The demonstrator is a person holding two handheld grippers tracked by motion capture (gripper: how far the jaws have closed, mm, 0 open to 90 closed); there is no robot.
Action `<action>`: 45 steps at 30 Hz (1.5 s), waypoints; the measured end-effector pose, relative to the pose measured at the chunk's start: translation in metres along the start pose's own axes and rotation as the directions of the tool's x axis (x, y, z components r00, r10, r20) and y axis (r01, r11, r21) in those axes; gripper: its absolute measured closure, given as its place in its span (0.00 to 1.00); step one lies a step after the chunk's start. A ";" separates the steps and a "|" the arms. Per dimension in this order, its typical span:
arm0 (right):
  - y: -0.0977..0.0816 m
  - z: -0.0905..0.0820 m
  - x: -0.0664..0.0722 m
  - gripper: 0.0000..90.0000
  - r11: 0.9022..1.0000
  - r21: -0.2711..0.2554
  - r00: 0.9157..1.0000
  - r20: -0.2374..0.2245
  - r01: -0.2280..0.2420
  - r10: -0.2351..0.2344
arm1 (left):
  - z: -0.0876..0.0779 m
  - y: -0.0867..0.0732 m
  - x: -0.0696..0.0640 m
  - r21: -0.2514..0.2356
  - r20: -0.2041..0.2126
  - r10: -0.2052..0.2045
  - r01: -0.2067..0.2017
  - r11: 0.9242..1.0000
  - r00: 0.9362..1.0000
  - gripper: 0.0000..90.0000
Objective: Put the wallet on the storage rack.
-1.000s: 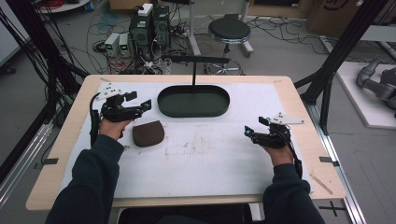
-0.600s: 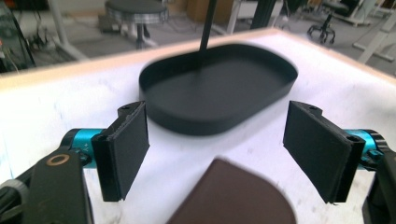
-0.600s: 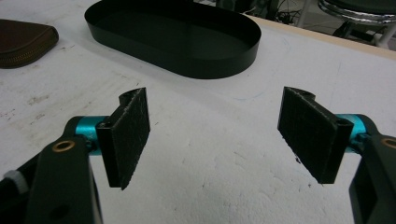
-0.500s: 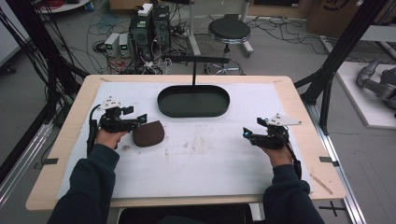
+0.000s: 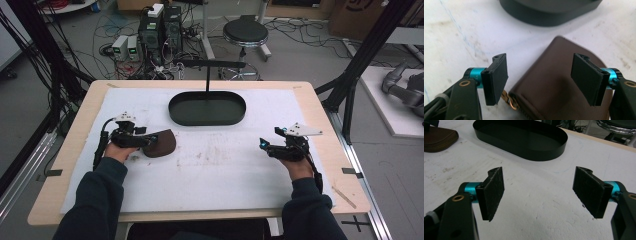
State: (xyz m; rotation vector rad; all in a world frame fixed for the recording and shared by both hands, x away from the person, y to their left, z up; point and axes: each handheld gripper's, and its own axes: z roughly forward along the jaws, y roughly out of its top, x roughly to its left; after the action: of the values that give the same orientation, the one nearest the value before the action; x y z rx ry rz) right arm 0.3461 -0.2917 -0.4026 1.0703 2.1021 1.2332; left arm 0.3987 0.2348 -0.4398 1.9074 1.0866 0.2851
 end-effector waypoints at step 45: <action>0.002 0.005 0.005 0.29 1.000 0.015 1.000 -0.003 0.010 -0.010 | -0.013 -0.029 -0.022 -0.067 0.098 -0.180 0.187 0.980 0.979 0.62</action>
State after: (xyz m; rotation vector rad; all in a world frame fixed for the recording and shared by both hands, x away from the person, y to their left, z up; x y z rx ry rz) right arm 0.3474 -0.2841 -0.4037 1.0641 2.1197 1.2173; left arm 0.3621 0.2319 -0.4502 1.7217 1.1647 0.1313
